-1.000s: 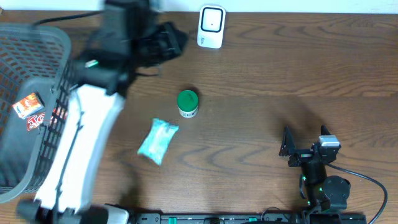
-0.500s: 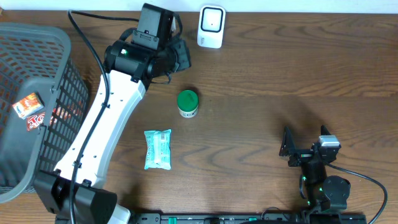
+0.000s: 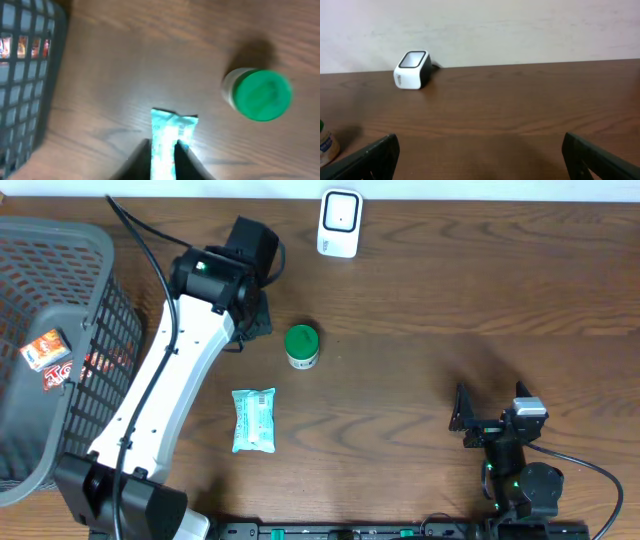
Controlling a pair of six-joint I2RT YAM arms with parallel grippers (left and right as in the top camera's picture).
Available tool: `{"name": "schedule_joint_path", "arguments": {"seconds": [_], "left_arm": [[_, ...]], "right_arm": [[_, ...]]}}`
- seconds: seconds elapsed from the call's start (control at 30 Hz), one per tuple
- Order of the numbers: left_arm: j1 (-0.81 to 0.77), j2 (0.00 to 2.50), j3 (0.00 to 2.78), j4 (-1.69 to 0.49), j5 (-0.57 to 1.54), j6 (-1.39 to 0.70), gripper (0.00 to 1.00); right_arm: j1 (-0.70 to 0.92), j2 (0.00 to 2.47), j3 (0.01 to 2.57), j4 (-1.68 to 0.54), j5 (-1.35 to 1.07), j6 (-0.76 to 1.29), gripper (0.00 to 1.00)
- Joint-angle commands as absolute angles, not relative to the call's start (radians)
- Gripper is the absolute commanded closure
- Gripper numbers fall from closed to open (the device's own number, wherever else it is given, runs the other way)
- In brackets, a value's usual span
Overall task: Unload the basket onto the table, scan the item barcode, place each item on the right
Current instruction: 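Carry the tissue pack out and place it beside the jar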
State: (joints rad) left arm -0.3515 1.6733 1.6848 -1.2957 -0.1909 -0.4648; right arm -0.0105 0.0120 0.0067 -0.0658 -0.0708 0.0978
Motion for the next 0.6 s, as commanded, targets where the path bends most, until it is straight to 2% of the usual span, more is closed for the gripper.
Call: {"name": "schedule_joint_path", "arguments": {"seconds": [0.0, 0.07, 0.1, 0.27, 0.43, 0.57], "left_arm": [[-0.348, 1.659, 1.611, -1.308, -0.23, -0.474, 0.66], [-0.348, 1.659, 1.55, -1.305, -0.23, -0.485, 0.34], [-0.348, 1.659, 1.528, -1.305, -0.23, -0.485, 0.23], [-0.35, 1.656, 1.425, -1.308, -0.229, -0.484, 0.09], [-0.38, 1.634, 1.294, -1.29, -0.221, -0.483, 0.04], [-0.427, 1.623, 1.175, -1.158, -0.095, -0.419, 0.0]], "right_arm": [[-0.006, 0.007, 0.006, -0.07, -0.069, 0.089, 0.01], [-0.006, 0.007, 0.006, -0.07, -0.069, 0.089, 0.01], [-0.006, 0.007, 0.006, -0.07, -0.069, 0.089, 0.01], [-0.006, 0.007, 0.006, -0.07, -0.069, 0.089, 0.01], [-0.006, 0.007, 0.006, -0.07, -0.069, 0.089, 0.01], [-0.006, 0.007, 0.006, -0.07, -0.069, 0.089, 0.01]]}}
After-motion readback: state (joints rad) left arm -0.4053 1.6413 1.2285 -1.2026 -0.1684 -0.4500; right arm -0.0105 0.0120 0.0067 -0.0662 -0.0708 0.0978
